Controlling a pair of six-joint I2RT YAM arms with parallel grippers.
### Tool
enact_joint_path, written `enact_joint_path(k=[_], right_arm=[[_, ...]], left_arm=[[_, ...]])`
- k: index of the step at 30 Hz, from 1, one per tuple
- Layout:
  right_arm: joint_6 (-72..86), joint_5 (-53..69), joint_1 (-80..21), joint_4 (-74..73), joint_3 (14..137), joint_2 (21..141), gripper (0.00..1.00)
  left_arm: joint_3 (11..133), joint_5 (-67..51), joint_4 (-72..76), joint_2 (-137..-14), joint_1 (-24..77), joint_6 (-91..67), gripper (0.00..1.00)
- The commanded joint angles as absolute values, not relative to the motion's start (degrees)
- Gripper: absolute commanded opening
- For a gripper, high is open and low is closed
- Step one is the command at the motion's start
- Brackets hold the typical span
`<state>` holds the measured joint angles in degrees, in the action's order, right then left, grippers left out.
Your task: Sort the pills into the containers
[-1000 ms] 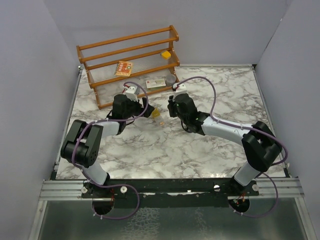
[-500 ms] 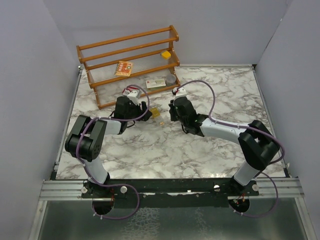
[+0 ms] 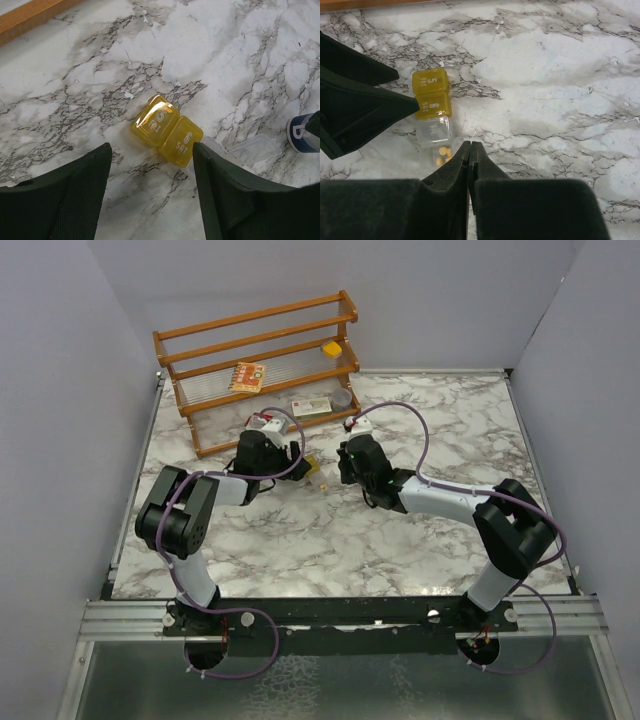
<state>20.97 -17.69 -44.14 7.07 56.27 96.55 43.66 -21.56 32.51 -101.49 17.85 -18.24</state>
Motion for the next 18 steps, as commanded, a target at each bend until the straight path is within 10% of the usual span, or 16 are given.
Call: enact_joint_path(k=[1, 18], right_arm=[[22.0, -17.4, -43.9, 7.6, 55.6, 96.9, 0.01], [22.8, -17.7, -43.9, 6.9, 55.3, 97.6, 0.01]], left_arm=[[45.3, -20.8, 33.2, -103.5, 18.7, -18.4, 0.68], [45.7, -17.1, 31.8, -105.2, 20.0, -17.4, 0.68]])
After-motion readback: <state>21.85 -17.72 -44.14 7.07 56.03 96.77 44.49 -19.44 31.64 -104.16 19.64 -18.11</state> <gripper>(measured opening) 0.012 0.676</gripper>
